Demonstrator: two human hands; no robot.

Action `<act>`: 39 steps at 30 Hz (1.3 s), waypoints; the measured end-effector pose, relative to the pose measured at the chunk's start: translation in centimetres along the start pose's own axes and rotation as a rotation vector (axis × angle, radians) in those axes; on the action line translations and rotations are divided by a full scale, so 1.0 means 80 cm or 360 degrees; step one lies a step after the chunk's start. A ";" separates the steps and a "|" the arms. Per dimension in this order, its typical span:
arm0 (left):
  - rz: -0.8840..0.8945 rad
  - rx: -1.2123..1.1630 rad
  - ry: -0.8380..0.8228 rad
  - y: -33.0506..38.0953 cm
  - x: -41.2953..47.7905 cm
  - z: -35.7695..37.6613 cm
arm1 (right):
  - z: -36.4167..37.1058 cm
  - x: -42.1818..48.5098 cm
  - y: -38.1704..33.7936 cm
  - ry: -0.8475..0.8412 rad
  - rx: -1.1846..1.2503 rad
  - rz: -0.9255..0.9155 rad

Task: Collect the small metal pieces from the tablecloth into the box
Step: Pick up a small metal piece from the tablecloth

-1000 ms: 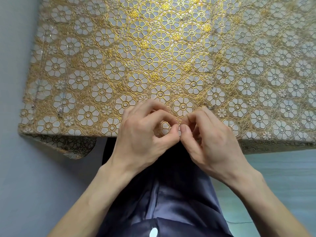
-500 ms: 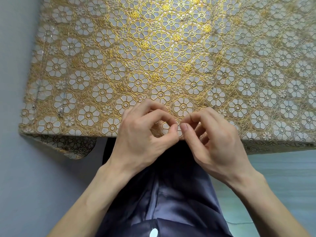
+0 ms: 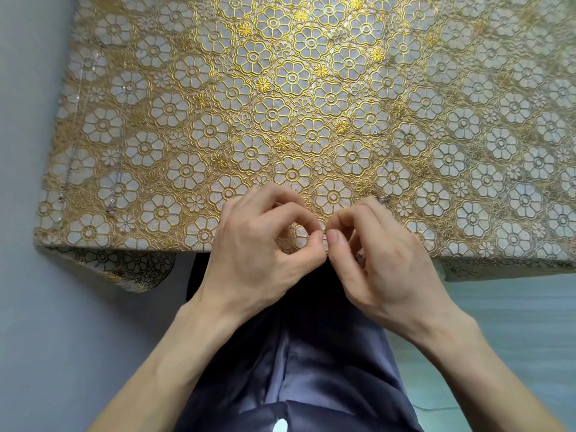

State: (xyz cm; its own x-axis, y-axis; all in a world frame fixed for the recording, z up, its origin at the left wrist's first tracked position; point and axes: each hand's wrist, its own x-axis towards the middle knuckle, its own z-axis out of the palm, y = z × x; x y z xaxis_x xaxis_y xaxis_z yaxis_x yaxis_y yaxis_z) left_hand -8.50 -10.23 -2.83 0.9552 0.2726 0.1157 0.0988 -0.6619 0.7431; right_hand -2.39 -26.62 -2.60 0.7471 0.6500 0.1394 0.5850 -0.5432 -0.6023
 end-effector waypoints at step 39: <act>-0.0098 -0.0201 -0.0053 0.005 0.001 -0.006 | 0.000 0.000 0.001 -0.0043 0.0415 0.0202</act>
State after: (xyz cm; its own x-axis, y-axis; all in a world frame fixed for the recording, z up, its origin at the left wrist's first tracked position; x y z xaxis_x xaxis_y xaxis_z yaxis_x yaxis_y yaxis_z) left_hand -8.48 -10.15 -2.18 0.9573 0.2853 0.0470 0.1236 -0.5507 0.8255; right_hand -2.34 -26.64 -2.61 0.7985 0.6012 0.0312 0.3837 -0.4683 -0.7959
